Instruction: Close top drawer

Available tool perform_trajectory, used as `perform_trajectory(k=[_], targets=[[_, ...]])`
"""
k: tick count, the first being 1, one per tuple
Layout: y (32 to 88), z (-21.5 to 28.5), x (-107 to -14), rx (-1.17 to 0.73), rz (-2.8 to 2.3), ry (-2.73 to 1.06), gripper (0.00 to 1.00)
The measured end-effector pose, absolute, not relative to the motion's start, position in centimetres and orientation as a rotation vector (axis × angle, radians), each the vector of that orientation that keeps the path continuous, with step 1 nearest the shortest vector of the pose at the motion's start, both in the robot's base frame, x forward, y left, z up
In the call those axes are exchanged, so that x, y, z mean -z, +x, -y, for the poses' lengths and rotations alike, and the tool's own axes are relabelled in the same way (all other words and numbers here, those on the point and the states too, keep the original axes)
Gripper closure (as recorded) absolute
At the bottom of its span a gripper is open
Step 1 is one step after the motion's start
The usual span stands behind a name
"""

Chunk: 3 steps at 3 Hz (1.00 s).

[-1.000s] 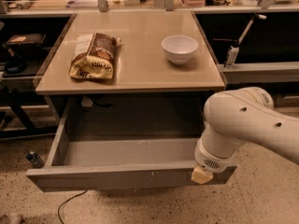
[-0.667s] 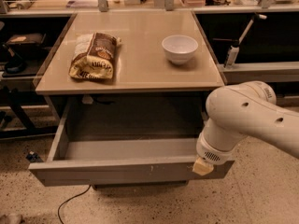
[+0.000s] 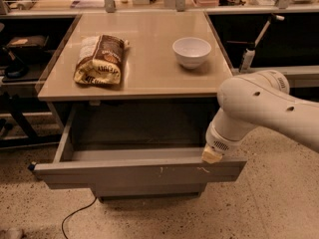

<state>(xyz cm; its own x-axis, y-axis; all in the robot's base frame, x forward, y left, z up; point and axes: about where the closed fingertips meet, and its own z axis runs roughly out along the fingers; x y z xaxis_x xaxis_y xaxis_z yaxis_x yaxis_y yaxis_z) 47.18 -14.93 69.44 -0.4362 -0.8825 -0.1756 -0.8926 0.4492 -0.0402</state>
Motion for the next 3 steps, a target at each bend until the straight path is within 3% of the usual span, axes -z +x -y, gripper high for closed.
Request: perform_trajectory(k=[3], targets=[[40.1,15.4,-68.8,-0.226,-2.621,-1.544,1.00]])
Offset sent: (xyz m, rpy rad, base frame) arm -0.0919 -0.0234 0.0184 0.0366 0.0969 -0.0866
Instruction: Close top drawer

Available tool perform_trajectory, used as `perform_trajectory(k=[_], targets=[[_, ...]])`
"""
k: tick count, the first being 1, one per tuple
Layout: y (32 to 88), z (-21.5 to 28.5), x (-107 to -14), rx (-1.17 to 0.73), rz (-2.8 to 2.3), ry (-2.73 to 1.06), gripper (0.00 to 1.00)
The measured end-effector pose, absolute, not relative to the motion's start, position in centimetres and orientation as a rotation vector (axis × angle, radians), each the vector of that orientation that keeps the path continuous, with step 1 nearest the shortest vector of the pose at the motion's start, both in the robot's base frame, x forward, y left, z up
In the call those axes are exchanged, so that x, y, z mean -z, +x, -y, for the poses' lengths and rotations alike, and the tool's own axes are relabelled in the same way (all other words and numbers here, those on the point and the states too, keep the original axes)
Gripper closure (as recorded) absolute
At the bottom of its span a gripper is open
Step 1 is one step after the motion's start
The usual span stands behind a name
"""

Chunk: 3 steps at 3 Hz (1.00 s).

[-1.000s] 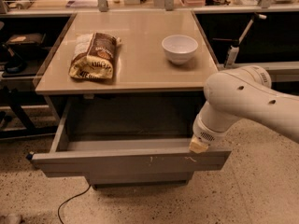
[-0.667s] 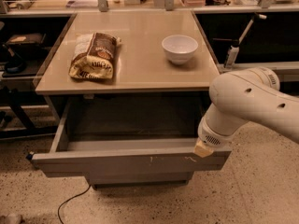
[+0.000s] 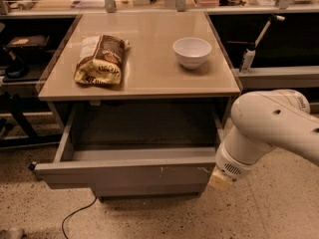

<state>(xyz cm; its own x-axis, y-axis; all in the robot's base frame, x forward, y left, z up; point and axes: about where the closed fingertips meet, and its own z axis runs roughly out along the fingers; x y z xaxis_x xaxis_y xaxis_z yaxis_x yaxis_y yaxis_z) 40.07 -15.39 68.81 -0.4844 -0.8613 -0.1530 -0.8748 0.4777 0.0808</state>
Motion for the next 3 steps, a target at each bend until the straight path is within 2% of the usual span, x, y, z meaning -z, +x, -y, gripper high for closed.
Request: perform_trajectory(k=[3], targets=[[42.9,13.5,-63.9,-0.214,-2.627,-1.546,1.00]])
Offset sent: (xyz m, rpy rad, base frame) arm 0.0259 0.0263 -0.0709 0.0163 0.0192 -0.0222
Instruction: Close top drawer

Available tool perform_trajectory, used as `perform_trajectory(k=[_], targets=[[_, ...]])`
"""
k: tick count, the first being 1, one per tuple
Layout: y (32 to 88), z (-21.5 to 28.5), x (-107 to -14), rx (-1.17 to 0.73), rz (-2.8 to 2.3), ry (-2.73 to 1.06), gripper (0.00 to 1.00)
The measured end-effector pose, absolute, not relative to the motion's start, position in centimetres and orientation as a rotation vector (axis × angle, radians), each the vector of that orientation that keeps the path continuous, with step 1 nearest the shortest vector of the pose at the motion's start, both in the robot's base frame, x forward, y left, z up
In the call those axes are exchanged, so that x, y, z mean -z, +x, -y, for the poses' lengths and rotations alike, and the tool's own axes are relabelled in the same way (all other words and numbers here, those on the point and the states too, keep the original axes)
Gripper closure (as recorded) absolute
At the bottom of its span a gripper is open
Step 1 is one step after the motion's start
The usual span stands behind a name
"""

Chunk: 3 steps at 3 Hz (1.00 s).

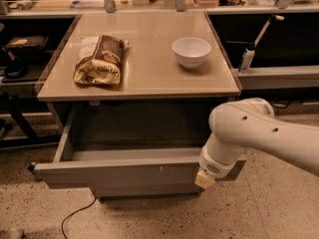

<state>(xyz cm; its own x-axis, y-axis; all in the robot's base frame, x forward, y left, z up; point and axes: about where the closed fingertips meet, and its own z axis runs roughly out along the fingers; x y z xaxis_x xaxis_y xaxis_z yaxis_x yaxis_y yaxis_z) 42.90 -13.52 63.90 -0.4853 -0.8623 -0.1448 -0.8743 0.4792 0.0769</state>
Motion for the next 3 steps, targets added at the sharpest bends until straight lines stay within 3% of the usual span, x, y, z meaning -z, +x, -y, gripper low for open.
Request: perform_trajectory(k=[3], targets=[[47.9,12.7,-64.4,-0.133,-2.560,-1.559,1.00]])
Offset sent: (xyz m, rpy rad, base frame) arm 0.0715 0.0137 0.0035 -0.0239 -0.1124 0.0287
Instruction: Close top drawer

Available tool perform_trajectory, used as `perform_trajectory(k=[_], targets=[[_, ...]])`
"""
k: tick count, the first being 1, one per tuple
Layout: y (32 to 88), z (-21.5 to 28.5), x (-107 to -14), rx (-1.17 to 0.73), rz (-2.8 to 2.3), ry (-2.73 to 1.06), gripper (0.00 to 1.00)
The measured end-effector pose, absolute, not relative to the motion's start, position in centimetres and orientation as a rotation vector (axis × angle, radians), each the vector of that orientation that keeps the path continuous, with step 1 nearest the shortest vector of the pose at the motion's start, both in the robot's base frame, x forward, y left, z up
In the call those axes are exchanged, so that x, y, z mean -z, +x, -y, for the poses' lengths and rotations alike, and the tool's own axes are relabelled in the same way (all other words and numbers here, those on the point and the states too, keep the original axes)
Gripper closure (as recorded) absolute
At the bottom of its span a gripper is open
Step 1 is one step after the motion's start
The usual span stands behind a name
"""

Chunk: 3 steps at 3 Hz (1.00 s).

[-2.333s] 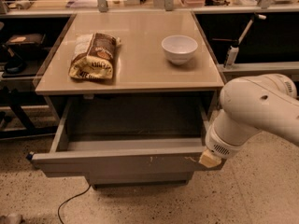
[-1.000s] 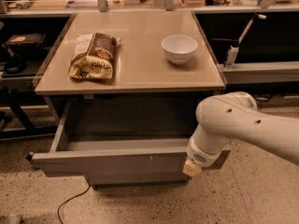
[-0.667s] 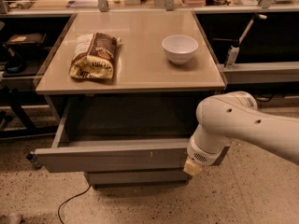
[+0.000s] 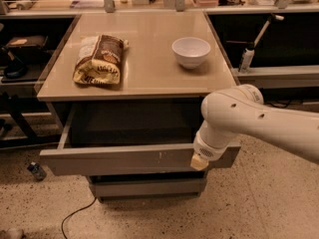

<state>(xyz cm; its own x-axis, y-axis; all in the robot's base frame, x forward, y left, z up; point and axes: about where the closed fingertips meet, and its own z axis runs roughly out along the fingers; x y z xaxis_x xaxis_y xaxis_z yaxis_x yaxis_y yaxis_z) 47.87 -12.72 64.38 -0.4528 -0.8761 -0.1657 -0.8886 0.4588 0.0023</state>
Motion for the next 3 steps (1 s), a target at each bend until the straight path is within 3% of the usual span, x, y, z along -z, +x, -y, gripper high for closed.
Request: perform_trajectory(k=[2,3], targets=[[54.2,11.2,-67.4,-0.056,-2.479,-1.577,1.00],[54.1,11.2,-67.3,-0.056,-2.480,-1.577,1.00]])
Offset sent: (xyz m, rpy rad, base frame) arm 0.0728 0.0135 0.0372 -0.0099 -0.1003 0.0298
